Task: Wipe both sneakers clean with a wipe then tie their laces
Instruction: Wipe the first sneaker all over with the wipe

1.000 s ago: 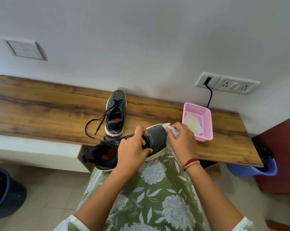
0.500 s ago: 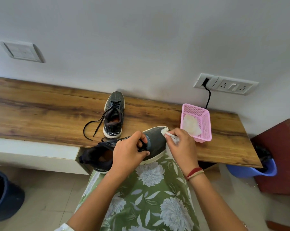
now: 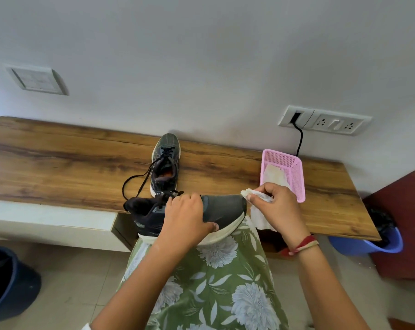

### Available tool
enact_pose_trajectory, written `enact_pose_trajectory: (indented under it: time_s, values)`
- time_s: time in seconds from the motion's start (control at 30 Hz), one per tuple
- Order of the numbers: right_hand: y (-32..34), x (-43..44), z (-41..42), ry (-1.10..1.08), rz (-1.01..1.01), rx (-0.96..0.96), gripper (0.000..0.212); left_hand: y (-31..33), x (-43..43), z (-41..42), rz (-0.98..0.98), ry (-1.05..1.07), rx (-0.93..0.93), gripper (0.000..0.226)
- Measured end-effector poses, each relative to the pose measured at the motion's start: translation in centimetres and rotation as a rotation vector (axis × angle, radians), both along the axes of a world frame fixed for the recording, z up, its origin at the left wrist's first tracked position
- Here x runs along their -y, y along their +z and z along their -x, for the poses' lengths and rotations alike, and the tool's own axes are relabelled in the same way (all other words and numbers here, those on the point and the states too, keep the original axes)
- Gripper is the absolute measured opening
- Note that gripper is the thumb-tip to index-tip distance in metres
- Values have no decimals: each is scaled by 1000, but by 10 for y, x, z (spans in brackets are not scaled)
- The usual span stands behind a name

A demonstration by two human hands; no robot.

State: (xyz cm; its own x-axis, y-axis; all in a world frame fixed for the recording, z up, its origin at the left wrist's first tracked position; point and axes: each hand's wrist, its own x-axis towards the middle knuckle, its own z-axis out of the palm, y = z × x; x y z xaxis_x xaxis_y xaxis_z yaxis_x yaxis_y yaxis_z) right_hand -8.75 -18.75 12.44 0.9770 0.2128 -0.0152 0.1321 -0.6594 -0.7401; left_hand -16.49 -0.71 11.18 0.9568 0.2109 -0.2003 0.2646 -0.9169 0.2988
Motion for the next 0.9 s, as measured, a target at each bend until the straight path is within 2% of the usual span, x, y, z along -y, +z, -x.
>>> enact_pose_trajectory:
  time_s: [0.07,0.13,0.23,0.37,0.57,0.77,0.9]
  values:
    - [3,0,1,1,-108,-39,10,5,-2,2,94,35,22,65]
    - [6,-1,2,-6,-253,-108,10,8,-5,4,170,126,53,71]
    - [10,-1,4,-26,-424,-187,9,10,-15,-1,149,146,22,71]
    - [11,-4,7,-51,-559,-268,4,22,-37,-16,406,140,-78,39]
    - [24,3,8,-162,-810,-399,12,41,-43,-38,730,150,111,13]
    - [34,20,2,-263,-955,-363,7,54,-24,-69,925,28,141,24]
    - [27,23,-2,-317,-1050,-421,18,35,-20,-83,913,-125,88,32]
